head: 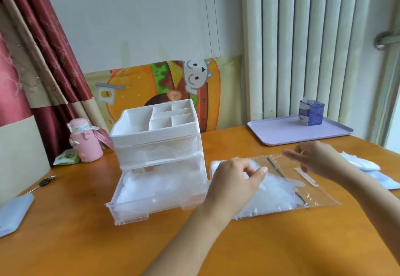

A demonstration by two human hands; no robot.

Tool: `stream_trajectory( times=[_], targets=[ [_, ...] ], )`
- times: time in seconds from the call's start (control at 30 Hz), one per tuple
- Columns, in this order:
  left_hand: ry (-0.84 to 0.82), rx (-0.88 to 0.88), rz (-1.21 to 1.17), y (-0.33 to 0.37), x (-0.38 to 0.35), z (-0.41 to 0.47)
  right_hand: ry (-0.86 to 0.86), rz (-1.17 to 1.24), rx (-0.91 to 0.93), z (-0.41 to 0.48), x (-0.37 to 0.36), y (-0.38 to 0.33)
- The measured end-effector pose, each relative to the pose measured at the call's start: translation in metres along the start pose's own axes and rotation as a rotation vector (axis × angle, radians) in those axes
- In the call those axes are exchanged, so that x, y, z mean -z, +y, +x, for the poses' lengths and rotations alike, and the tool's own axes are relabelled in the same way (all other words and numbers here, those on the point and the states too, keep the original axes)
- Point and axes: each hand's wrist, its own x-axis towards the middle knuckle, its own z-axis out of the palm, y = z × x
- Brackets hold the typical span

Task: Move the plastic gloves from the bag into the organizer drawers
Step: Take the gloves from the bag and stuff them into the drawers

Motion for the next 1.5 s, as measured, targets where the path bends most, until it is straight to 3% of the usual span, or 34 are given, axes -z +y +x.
stream_trajectory(
  times=[0.23,0.47,0.8,1.1,1.23,1.3,1.4,1.5],
  targets=[
    [-0.265,0.122,0.107,-0.014,-0.074,0.018,-0.042,0.015,-0.085,0.006,-0.033,0.079],
    [-0.396,0.221,0.425,-0.036,-0.118,0.036,-0.080,-0.040,-0.073,0.016,-0.051,0.083],
    [-0.412,0.279,0.488,-0.047,-0.129,0.028,-0.010,0.079,-0.167,0.021,-0.062,0.081],
    [-0.387,0.338,0.417,-0.043,-0.123,0.026,0.031,0.961,-0.276,0.018,-0.040,0.057],
    [-0.379,0.356,0.434,-0.043,-0.122,0.027,0.095,1.332,-0.217,0.008,-0.015,0.052],
    [-0.307,0.318,0.299,-0.035,-0.117,0.029,-0.013,1.555,-0.076,0.000,-0.004,0.044],
    [-0.231,0.354,-0.377,-0.017,-0.108,0.038,-0.238,1.774,0.045,-0.016,0.007,0.025],
    [-0.333,0.394,-0.923,-0.008,-0.100,0.041,-0.378,1.998,0.029,-0.024,0.010,0.022]
  ],
)
